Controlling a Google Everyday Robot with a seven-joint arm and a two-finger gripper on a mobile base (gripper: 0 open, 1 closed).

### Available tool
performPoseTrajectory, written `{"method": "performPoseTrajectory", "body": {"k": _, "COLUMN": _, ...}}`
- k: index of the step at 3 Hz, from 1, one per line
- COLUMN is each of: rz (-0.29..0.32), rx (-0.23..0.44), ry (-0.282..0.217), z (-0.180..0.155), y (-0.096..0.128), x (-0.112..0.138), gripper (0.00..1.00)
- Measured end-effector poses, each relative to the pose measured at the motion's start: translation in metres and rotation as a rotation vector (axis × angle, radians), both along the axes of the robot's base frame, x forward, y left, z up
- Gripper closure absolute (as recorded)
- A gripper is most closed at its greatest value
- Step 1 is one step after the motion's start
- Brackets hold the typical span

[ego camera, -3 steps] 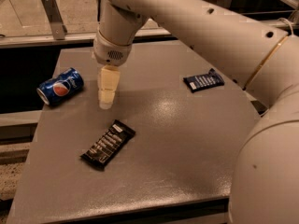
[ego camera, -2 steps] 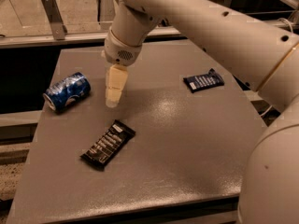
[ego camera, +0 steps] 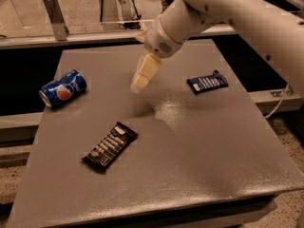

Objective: Knock pepsi can over

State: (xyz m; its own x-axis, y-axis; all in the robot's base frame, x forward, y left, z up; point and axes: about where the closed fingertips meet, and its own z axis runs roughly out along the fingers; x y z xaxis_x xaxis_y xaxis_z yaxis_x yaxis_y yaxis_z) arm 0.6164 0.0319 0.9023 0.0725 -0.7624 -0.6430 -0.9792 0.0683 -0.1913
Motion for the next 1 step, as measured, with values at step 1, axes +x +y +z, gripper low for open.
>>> {"method": "performPoseTrajectory", "body": {"k": 1, "rz": -0.052, "rx": 0.024, "ry": -0.019, "z": 0.0047, "y": -0.0223, "x": 0.0058, "gripper": 0.0}}
